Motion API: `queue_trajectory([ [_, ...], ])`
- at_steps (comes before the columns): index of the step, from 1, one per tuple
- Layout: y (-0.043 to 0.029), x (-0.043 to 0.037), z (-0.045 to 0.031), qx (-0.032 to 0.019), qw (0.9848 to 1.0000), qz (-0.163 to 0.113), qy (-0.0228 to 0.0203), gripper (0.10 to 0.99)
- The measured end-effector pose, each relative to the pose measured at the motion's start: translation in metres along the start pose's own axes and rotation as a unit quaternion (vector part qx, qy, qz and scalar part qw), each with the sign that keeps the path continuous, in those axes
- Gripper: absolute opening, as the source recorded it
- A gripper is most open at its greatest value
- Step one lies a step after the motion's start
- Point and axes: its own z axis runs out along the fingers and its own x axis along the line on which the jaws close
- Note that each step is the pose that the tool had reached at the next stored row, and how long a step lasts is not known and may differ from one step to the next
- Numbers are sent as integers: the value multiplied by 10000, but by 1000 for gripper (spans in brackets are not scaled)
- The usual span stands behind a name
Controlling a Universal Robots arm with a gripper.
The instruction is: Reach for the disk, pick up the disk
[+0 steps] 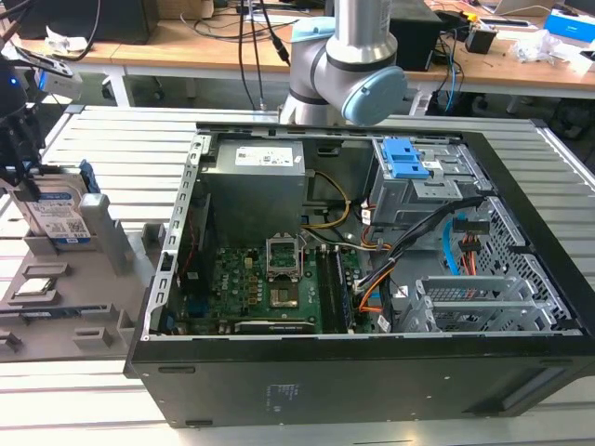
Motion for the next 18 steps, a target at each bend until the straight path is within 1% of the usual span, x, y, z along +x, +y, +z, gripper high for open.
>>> queue_trajectory([
  [16,-1,0,-2,-1,10000,1,13,365],
  [17,-2,-1,-5,0,10000,1,13,365],
  [18,-2,1,-23,0,10000,1,13,365],
])
